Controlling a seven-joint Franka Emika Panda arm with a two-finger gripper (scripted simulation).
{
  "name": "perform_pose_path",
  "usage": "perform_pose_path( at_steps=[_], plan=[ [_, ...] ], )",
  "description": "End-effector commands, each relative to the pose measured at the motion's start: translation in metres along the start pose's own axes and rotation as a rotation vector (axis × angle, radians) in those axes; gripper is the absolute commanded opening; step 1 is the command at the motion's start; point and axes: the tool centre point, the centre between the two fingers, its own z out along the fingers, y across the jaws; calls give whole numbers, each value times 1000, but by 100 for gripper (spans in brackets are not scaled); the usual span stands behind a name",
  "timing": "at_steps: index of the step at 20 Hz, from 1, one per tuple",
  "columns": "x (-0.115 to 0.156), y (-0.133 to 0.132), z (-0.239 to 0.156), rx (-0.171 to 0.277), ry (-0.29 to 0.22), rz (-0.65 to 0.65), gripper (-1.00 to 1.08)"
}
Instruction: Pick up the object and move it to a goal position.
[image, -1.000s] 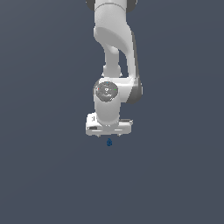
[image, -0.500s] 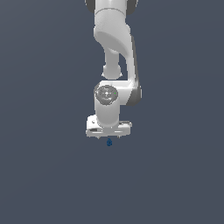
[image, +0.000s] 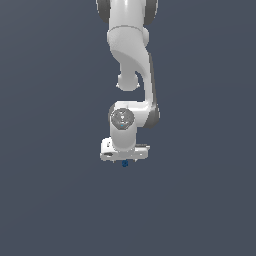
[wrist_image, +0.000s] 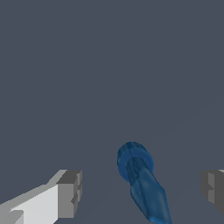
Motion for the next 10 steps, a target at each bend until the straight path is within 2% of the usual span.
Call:
perform_pose_path(
  at_steps=[1, 2, 3, 10],
  plan=[
    [1, 0, 2, 0, 2, 0, 100],
    [1, 0, 2, 0, 2, 0, 100],
    [1, 0, 2, 0, 2, 0, -100],
    [1, 0, 2, 0, 2, 0, -100]
  ],
)
